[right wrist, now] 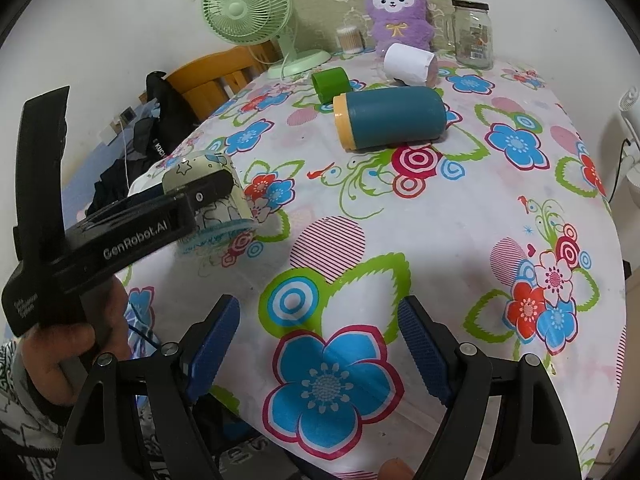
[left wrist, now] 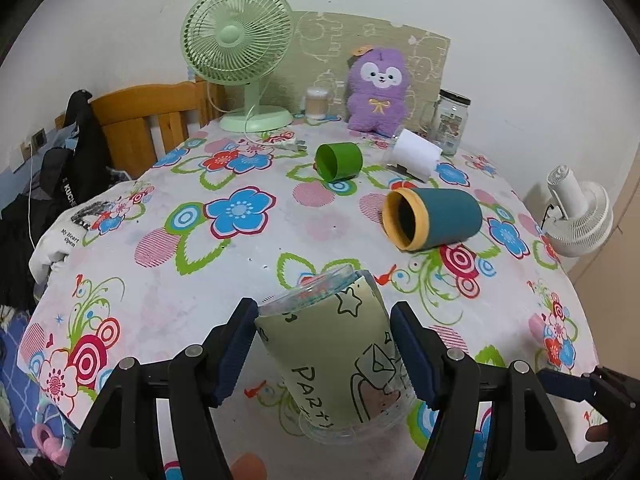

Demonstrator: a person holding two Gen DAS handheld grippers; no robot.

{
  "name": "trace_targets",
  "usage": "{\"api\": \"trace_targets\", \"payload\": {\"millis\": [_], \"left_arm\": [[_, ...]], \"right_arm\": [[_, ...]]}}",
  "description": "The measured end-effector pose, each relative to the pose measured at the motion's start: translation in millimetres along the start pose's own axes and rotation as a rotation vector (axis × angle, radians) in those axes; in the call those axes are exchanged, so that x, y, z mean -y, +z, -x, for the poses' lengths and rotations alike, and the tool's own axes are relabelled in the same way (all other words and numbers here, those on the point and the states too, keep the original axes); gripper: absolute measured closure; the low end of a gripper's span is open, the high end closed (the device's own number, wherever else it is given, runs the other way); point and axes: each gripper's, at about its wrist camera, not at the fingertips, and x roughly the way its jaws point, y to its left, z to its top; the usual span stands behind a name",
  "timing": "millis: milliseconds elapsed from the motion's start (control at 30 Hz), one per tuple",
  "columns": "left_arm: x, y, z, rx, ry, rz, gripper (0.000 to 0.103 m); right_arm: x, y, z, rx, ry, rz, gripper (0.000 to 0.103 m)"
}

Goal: Flip cup upside down
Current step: 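Rotate the held cup with the left gripper so its lid faces down, then lower the inverted cup onto the tablecloth with the left gripper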

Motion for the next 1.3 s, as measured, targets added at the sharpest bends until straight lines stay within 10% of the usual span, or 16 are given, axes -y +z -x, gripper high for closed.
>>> {"api": "trace_targets", "payload": {"millis": [1300], "left_arm": [[-2.7,-0.3,33.9,0.01,-0.058,-0.028,0.014]], "right_arm": [[-18.0,6.7,17.2,0.049,-0.022,0.034,0.019]]}}
